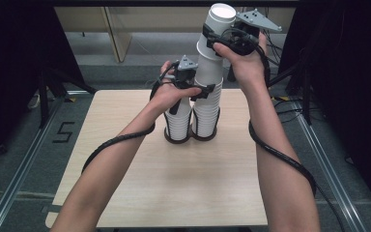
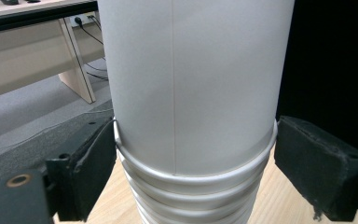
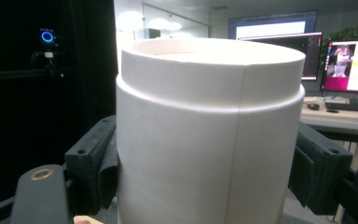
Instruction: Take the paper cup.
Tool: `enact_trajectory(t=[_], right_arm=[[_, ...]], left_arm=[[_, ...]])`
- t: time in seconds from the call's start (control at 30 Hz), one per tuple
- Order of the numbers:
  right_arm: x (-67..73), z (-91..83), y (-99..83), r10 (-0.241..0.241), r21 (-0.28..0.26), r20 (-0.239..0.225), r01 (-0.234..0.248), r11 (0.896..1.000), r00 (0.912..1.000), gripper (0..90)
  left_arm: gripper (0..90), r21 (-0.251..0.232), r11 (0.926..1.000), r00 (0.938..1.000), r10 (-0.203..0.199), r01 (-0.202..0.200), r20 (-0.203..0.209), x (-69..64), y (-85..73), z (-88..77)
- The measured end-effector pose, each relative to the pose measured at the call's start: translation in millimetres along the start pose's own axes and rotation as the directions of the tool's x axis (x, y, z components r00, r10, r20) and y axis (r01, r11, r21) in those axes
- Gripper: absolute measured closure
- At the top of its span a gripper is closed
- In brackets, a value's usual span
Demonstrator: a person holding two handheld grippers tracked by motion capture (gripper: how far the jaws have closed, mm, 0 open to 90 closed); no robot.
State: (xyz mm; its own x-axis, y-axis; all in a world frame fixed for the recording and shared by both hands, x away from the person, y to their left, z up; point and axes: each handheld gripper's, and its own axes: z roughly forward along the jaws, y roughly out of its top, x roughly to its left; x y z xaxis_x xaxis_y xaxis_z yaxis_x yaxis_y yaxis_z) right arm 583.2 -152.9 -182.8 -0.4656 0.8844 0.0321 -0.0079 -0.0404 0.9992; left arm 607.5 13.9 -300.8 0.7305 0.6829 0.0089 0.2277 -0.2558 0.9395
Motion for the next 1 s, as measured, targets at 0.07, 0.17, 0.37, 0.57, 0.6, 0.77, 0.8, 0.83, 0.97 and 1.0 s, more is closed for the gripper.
enact_trajectory(t=[0.07,0.17,0.37,0.57,0.6,0.77,0.8,0.83,0.97,1.0], right_arm=[[-0.3,-2.8,3.8,0.000,-0.013,-0.003,0.000,1.000,1.0000,21.8],[-0.3,-8.2,8.4,-0.001,-0.028,-0.010,0.001,1.000,0.9999,21.8],[-2.9,-24.3,17.3,-0.035,-0.058,-0.013,0.034,0.998,0.9993,21.9],[-8.5,-45.8,15.9,-0.069,-0.056,-0.003,0.069,0.996,0.9976,21.9],[-9.8,-49.7,15.2,-0.070,-0.057,-0.004,0.070,0.996,0.9975,21.9],[-18.8,-66.4,11.1,-0.101,-0.058,0.008,0.102,0.993,0.9948,21.9],[-19.5,-69.0,9.6,-0.095,-0.054,0.005,0.095,0.994,0.9955,21.9],[-20.4,-71.3,8.1,-0.103,-0.049,0.007,0.104,0.993,0.9946,21.9],[-22.6,-79.2,1.3,-0.118,-0.041,0.010,0.118,0.992,0.9930,21.9],[-22.6,-80.7,-0.9,-0.109,-0.039,0.006,0.109,0.993,0.9941,21.9]], left_arm=[[13.0,-0.001,1.0000,1.0000,0.001,-0.001,-0.001,-0.1,-0.2,0.0],[13.0,-0.003,1.0000,1.0000,0.002,-0.002,-0.004,-0.3,-0.4,0.2],[13.1,0.002,1.0000,1.0000,0.004,-0.004,0.003,-0.3,-0.5,-0.5],[13.6,-0.010,0.9999,1.0000,-0.004,0.004,0.006,-0.6,-0.7,-2.1],[13.3,-0.007,1.0000,1.0000,0.005,-0.005,0.007,-0.7,-0.5,-3.3],[11.9,-0.028,0.9995,0.9999,0.011,-0.010,0.011,-3.5,1.8,-13.3],[11.7,-0.031,0.9994,0.9998,0.013,-0.013,0.011,-3.8,2.1,-16.1],[11.6,-0.038,0.9992,0.9999,0.014,-0.013,0.010,-4.5,2.2,-18.7],[11.6,-0.056,0.9982,0.9996,0.024,-0.023,0.015,-8.0,1.8,-30.8],[11.6,-0.059,0.9979,0.9995,0.028,-0.027,0.017,-8.9,1.8,-33.8]])
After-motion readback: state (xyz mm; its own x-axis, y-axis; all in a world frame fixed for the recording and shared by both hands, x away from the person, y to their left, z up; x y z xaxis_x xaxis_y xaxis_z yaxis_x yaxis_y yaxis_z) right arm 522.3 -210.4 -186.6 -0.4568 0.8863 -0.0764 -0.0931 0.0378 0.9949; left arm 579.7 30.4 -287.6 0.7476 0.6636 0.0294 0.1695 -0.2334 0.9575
